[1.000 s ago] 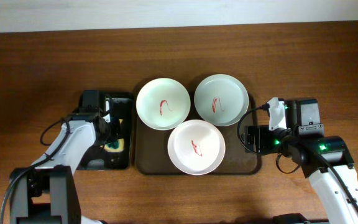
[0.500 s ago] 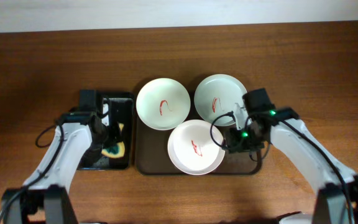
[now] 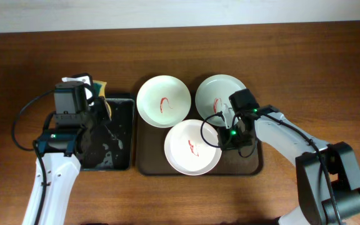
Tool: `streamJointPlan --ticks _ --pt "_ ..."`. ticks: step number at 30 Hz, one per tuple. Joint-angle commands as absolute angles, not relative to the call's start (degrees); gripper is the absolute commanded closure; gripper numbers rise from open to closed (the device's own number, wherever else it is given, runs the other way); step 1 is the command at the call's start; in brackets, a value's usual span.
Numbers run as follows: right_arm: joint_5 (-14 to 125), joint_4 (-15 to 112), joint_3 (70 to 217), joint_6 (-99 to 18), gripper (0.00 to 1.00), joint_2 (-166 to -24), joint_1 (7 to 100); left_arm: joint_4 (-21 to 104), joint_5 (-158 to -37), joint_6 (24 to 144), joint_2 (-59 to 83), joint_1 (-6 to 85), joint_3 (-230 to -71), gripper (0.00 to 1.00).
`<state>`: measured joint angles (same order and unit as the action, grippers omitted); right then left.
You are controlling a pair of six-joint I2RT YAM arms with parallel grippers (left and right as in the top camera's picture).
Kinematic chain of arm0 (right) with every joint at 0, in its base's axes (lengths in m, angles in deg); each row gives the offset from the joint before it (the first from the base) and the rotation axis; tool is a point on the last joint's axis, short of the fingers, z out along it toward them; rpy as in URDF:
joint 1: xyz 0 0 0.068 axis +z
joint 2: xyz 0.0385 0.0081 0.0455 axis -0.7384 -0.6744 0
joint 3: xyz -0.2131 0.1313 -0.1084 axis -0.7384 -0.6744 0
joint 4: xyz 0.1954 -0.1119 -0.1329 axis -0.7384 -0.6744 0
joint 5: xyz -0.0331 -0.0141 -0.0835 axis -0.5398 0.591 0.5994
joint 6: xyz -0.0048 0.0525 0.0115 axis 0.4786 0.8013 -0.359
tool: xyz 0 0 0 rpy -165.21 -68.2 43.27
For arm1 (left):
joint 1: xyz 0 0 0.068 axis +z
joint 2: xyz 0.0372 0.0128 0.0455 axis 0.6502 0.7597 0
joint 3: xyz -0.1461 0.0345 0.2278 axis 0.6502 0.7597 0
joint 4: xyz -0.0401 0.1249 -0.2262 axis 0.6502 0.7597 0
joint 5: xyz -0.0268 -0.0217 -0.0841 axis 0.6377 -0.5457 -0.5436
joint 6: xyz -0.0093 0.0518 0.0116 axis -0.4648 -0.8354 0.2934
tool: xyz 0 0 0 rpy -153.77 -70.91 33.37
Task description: Clean dirty plates on tray and stack at the side
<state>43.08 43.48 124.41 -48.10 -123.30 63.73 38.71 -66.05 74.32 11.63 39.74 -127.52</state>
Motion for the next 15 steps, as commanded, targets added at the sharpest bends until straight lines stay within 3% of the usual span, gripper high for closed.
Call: streamJointPlan --ticks 1,15 --pt "43.0 43.6 125.1 -47.8 0.96 -123.7 64.2 38.1 -65.2 73.4 10.1 39.8 -128.7 1.0" --pt "43.0 43.6 125.1 -47.8 0.96 -123.7 64.3 39.7 -65.2 73.4 10.2 39.8 -128.6 1.0"
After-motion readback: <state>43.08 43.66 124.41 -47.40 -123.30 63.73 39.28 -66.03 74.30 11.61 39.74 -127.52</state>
